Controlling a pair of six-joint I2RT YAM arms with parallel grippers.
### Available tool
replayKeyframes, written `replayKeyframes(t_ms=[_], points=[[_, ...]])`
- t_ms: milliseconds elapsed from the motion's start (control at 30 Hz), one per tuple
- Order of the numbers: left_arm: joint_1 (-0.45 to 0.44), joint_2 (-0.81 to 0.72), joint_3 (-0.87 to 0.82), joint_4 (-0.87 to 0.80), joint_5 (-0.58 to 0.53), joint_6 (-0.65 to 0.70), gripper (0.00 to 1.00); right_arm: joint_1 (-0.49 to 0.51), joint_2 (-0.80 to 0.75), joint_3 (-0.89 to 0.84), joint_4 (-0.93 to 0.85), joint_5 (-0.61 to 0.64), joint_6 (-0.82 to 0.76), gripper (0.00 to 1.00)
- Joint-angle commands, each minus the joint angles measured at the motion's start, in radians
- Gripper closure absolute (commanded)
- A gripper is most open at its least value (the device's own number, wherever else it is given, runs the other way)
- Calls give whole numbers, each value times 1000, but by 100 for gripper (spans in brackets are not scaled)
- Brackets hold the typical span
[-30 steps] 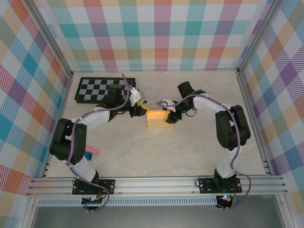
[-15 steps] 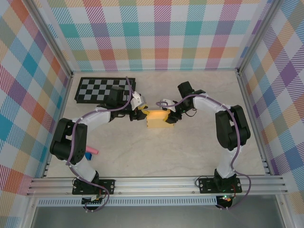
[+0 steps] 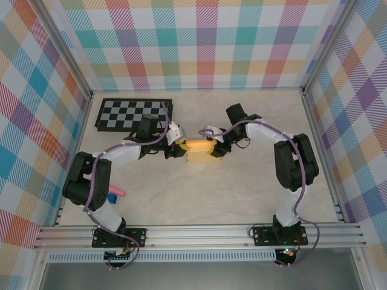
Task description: Fold the paper box
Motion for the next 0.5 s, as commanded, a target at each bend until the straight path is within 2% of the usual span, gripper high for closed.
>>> replayKeyframes(t_ms=[0,100,167,400,467], points=[[-20,-59,-58,113,40,-107,58,7,52,-15,-41,10,-17,52],[-21,-123,-44,101,68,-107,52,7,51,-17,-41,5,-20,52],[-24,-156,-33,7,107,41,51,7,49,-17,-39,-6,-28,52],[-66,-125,-58,-56,13,271,49,7,46,-12,-61,-29,-60,52],[-78,-112,-84,-33,-26,281,50,6,41,-17,-69,-28,-77,52]])
